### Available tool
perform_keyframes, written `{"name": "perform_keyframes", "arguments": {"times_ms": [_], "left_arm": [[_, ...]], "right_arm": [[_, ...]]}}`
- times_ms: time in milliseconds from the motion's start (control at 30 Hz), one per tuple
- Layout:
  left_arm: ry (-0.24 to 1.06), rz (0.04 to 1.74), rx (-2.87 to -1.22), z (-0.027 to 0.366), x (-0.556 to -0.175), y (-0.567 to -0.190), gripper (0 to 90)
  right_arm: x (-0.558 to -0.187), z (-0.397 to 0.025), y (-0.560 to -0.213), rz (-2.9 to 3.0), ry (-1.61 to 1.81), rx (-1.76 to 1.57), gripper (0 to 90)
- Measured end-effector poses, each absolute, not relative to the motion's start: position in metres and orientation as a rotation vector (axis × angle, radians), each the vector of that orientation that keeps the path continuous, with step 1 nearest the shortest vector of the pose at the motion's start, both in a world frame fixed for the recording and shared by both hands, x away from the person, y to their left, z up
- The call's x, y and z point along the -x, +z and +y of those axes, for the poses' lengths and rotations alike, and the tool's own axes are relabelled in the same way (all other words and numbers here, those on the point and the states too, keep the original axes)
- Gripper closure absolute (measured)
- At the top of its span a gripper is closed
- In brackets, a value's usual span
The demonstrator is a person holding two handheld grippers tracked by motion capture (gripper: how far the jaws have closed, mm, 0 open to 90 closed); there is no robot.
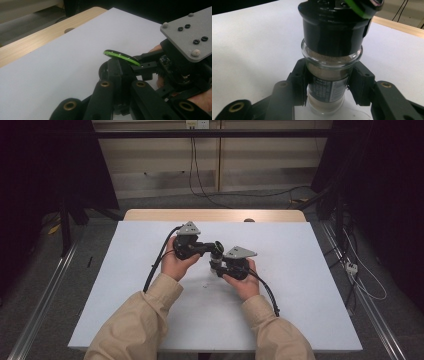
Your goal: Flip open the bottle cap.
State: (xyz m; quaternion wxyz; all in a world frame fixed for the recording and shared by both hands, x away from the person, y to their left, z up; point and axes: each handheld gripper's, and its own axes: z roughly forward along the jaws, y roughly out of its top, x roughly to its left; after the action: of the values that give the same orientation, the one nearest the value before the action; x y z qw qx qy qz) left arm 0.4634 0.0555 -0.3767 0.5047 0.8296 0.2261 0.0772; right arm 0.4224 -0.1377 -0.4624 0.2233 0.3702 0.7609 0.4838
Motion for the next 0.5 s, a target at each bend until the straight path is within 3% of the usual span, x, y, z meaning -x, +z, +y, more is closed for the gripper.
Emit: {"name": "perform_keyframes", "arguments": {"times_ms": [500], "left_arm": [[0.195, 0.537, -2.008, 0.053, -0.4636, -0.3742, 90.0]], "right_arm": [[-0.4223, -0.1376, -0.4624, 2.101, 1.334, -1.018, 54.3]]}}
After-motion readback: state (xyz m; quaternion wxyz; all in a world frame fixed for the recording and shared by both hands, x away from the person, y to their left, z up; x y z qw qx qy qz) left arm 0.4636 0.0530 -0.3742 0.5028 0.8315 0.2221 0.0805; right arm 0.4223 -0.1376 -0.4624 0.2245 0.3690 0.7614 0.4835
